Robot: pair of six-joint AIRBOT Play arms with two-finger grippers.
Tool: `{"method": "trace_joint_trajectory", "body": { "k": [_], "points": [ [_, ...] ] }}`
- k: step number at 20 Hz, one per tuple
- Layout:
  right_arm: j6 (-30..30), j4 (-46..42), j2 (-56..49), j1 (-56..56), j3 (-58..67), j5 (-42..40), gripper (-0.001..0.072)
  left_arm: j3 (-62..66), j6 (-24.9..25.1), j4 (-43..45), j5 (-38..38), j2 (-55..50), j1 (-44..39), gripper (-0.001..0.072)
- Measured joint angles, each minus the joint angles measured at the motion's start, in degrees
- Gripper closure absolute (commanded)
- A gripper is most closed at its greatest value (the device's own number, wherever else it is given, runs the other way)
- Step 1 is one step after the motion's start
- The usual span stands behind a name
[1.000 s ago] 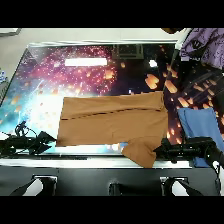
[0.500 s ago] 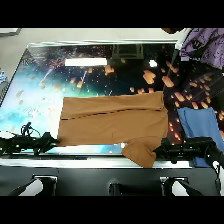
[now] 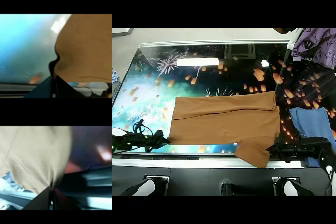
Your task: Fold the clothes and pants, and hang the long-sleeved shirts on hangers.
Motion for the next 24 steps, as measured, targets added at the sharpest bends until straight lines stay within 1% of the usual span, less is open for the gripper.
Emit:
{"method": "trace_joint_trajectory", "body": {
  "k": [2,4,6,9,11,14,16,18,21,24],
  "points": [
    [2.0,-1.3,5.4,0.0,0.1,-2.1,0.0686,0.7,-3.8,3.4,-2.7,4.9,0.0,0.0697],
    [5.3,-3.2,12.2,0.0,0.2,-5.6,0.0686,1.0,-7.4,7.5,-5.7,10.8,-0.1,0.0697],
    [8.7,-5.1,20.0,0.0,1.1,-9.5,0.0687,1.2,-9.9,9.9,-8.5,16.6,-0.1,0.0698],
    [12.5,-6.4,27.7,0.0,4.4,-11.6,0.0688,1.6,-11.7,10.9,-10.2,22.0,-0.4,0.0698],
    [13.7,-5.4,28.2,0.0,7.2,-9.7,0.0688,2.4,-11.7,11.0,-9.2,22.5,-1.7,0.0699],
    [12.4,-1.2,22.2,0.0,11.0,-5.0,0.0687,5.1,-11.3,11.0,-5.0,19.3,-5.1,0.0698],
    [9.8,1.5,15.5,1.1,14.0,-1.0,0.0687,8.0,-11.3,11.0,-1.5,14.9,-7.7,0.0698],
    [7.3,3.0,7.9,4.8,18.3,3.7,0.0687,11.6,-11.2,11.0,1.6,9.2,-9.8,0.0698],
    [5.7,2.5,-4.6,11.8,27.5,10.4,0.0687,18.1,-11.1,11.1,4.9,0.2,-12.1,0.0698],
    [6.4,-0.9,-16.4,16.8,38.2,13.8,0.0687,24.9,-11.1,11.7,6.4,-8.0,-14.1,0.0698]
  ]
}}
